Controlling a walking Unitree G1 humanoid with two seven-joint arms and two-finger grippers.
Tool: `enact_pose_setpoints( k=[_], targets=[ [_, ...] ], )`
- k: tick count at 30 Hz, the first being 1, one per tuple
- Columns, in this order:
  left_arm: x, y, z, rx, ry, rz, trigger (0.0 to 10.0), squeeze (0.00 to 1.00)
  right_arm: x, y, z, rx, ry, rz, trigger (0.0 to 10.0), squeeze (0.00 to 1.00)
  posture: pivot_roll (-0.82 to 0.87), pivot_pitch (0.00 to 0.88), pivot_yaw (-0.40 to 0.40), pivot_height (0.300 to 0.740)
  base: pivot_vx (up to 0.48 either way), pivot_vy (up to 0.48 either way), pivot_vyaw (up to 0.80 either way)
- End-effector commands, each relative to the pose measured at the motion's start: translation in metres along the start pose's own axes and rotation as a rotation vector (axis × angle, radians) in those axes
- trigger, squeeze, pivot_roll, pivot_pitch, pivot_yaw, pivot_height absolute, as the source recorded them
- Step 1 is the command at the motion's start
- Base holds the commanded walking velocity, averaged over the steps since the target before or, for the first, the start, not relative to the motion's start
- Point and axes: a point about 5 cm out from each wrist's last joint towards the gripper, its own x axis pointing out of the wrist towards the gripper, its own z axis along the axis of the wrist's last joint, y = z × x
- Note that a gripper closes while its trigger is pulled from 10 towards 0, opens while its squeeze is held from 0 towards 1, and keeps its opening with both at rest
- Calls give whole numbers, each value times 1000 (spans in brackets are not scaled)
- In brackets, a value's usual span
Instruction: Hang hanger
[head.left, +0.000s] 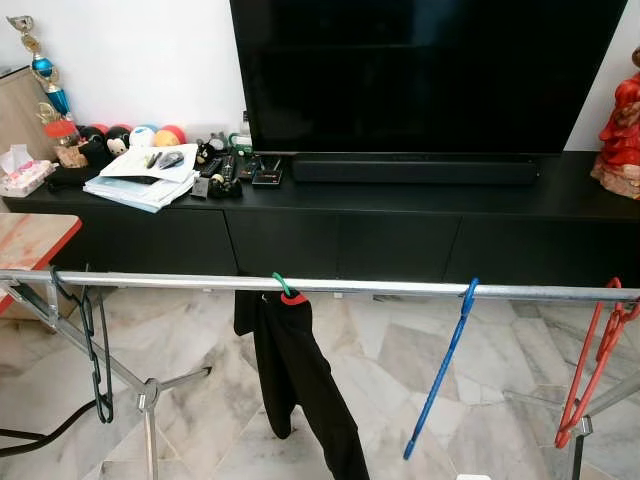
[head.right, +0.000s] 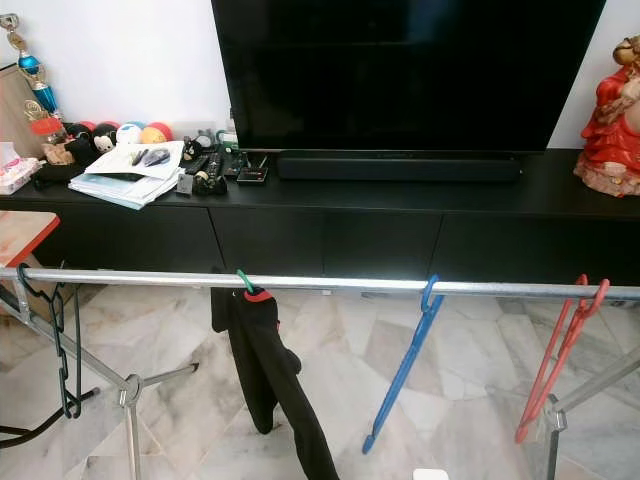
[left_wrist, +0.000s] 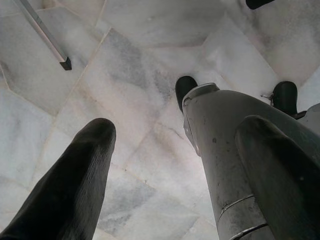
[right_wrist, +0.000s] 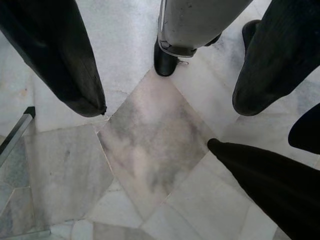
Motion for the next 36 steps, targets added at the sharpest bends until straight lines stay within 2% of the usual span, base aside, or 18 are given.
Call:
enact_pose_setpoints(
  k=[1, 8, 26, 36],
  targets=[
    [-2, -2, -16, -3, 57, -8, 10000, 0, -1, 3, -4, 20, 11, 6, 10000, 0, 5, 8, 67, 740, -240, 0, 0],
    [-2, -2, -17, -3, 58, -12, 10000, 0, -1, 4, -6, 26, 17, 7, 10000, 0, 3, 7, 69, 740, -141, 0, 0],
    [-2, -2, -16, -12, 59, -15, 10000, 0, -2, -1, -11, 26, 44, -5, 10000, 0, 8, 23, 68, 740, -282, 0, 0],
    [-2, -3, -15, -13, 56, -18, 10000, 0, -1, 1, -8, 25, 47, -7, 10000, 0, 7, 25, 67, 740, -285, 0, 0]
  ],
)
